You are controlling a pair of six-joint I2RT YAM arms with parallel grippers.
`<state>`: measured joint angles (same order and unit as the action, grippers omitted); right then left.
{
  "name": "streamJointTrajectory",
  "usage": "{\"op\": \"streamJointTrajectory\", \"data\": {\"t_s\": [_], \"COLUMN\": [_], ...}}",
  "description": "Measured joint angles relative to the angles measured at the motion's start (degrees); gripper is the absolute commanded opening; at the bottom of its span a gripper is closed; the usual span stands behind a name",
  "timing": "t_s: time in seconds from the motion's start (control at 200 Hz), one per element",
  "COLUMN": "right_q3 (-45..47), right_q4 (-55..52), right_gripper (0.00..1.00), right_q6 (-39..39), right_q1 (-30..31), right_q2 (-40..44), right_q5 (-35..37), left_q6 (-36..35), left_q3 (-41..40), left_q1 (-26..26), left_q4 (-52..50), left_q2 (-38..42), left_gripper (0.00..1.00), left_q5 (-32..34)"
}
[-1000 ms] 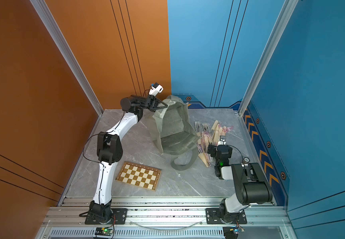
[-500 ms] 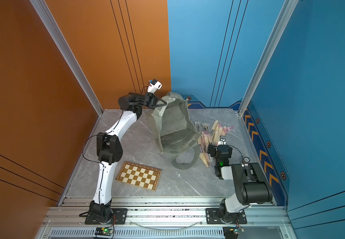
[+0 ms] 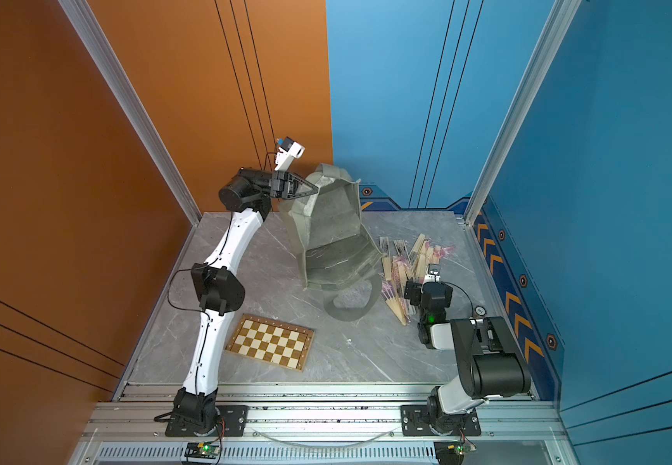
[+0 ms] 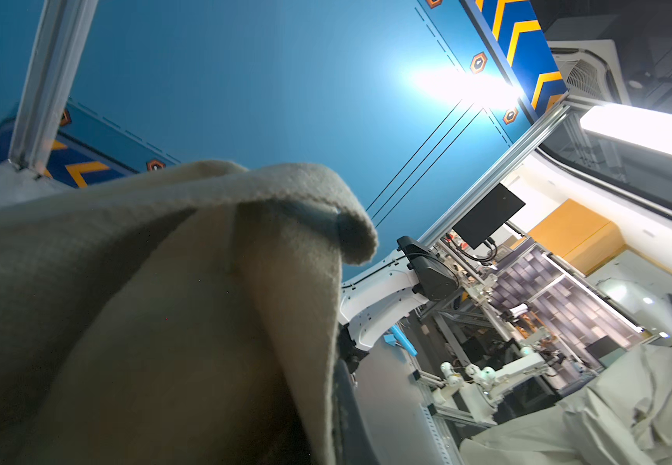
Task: Take out the folding fans from the tote bags
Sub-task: Place the canvas bag at the center of the board.
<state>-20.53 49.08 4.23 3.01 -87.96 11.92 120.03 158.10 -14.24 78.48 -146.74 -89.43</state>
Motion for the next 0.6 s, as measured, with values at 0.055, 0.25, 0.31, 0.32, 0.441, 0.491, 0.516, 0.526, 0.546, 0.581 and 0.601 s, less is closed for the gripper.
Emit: {"op": "streamJointTrajectory", "data": {"t_s": [0.055, 0.25, 0.31, 0.32, 0.441, 0.491, 0.516, 0.526, 0.546, 0.581, 0.601], "right_q3": [0.0, 0.0, 0.0, 0.0, 0.0, 0.0, 0.0, 0.0, 0.0, 0.0, 0.0], "right_q4": [0.0, 0.0, 0.0, 0.0, 0.0, 0.0, 0.0, 0.0, 0.0, 0.0, 0.0], "right_gripper": [1.00, 1.00, 1.00, 1.00, 1.00, 1.00, 1.00, 1.00, 1.00, 1.00, 1.00], "right_q6": [0.0, 0.0, 0.0, 0.0, 0.0, 0.0, 0.0, 0.0, 0.0, 0.0, 0.0], "right_q1": [0.0, 0.0, 0.0, 0.0, 0.0, 0.0, 0.0, 0.0, 0.0, 0.0, 0.0], "right_q2": [0.0, 0.0, 0.0, 0.0, 0.0, 0.0, 0.0, 0.0, 0.0, 0.0, 0.0], "right_q5": [0.0, 0.0, 0.0, 0.0, 0.0, 0.0, 0.0, 0.0, 0.0, 0.0, 0.0], "left_q6": [0.0, 0.0, 0.0, 0.0, 0.0, 0.0, 0.0, 0.0, 0.0, 0.0, 0.0], "left_q3": [4.5, 16.1, 16.3, 16.3, 16.3, 16.3, 16.3, 16.3, 16.3, 16.3, 16.3], "left_q1": [0.0, -0.1, -0.1, -0.1, -0.1, 0.0, 0.0, 0.0, 0.0, 0.0, 0.0], "left_q4": [0.0, 0.2, 0.2, 0.1, 0.0, 0.0, 0.0, 0.0, 0.0, 0.0, 0.0], "left_q2": [-2.1, -8.2, -8.8, -8.9, -9.5, -9.5, -9.5, -9.5, -9.5, -9.5, -9.5], "left_gripper": [0.00, 0.00, 0.00, 0.00, 0.00, 0.00, 0.00, 0.00, 0.00, 0.00, 0.00], "left_q5": [0.0, 0.0, 0.0, 0.0, 0.0, 0.0, 0.0, 0.0, 0.0, 0.0, 0.0]}}
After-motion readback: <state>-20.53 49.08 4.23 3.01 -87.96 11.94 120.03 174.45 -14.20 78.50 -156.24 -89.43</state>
